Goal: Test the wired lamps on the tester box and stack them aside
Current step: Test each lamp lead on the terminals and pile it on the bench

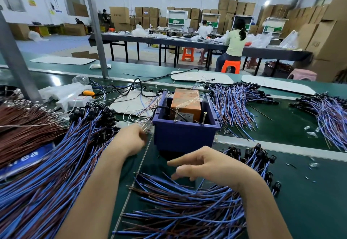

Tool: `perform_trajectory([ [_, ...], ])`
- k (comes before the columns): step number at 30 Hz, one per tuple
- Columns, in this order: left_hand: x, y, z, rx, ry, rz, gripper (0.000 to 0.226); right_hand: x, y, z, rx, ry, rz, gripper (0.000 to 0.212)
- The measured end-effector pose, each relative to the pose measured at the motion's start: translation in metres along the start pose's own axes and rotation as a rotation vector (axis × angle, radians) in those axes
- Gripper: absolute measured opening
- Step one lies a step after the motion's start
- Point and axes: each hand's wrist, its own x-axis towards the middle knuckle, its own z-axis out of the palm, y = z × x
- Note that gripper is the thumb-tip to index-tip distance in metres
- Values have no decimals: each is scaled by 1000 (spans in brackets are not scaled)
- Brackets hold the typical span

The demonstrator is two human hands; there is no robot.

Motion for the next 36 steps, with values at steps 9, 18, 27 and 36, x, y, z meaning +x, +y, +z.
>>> perform_trajectory([
  [9, 12, -20, 21, 129, 102, -127, 36, 1, 4, -1, 24, 23, -12, 28],
  [18, 13, -24, 20, 211, 325, -184, 32, 2, 5, 0, 32, 32, -24, 28],
  [27, -36, 11, -50, -542, -31, 220, 31, 5, -8, 6, 135, 218, -83, 25],
  [36, -61, 67, -24, -791, -250, 583, 32, 10, -19, 7, 840, 597, -189, 20],
])
